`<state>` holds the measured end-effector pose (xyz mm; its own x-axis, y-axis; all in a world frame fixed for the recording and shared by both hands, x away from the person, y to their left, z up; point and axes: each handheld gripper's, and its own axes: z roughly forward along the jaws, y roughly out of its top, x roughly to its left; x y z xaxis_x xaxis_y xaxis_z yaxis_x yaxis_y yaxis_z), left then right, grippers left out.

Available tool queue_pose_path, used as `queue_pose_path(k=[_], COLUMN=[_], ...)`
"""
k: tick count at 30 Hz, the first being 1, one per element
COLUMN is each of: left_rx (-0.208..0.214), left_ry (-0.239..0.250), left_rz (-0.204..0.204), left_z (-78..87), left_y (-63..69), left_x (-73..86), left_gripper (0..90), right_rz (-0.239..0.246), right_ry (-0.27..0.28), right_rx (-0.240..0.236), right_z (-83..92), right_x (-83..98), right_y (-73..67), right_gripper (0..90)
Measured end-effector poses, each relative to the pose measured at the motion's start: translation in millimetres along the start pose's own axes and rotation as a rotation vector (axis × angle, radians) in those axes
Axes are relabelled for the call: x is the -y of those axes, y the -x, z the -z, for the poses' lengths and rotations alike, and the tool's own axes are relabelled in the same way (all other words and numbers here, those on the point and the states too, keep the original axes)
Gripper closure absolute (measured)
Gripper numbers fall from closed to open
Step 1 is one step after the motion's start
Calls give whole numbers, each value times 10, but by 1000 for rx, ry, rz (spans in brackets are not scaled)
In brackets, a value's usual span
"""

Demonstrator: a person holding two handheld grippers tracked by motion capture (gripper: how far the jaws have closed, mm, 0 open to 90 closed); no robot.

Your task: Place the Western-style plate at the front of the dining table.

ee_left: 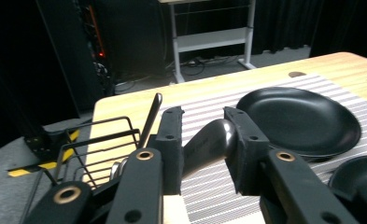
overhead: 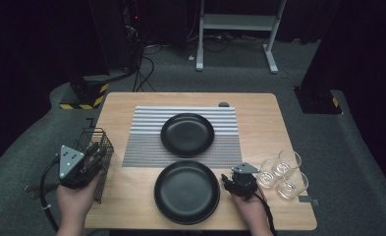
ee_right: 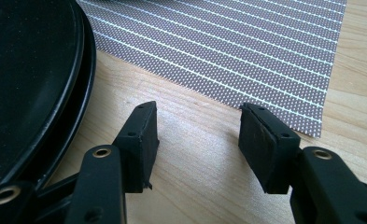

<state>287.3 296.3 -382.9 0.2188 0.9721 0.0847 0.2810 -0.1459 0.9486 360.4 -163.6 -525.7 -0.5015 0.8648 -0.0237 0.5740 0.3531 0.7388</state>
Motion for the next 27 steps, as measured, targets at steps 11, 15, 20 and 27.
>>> queue_pose_path(k=[11,15,20,27], left_rx=[-11,-8,1,18], left_ry=[-31,-44,-33,-28], left_rz=[-14,-33,-20,-4], left_z=[-92,-143,-195,-284], left_y=[-34,-34,-58,-147], left_x=[-116,-160,-175,-235], left_gripper=[736,740,740,743], right_rz=[1,2,2,1], right_ry=[0,0,0,-1], right_rx=[-3,-3,-3,-3], right_z=[0,1,1,2], right_x=[1,1,1,2], right_y=[3,2,2,2], right_gripper=[473,472,472,471])
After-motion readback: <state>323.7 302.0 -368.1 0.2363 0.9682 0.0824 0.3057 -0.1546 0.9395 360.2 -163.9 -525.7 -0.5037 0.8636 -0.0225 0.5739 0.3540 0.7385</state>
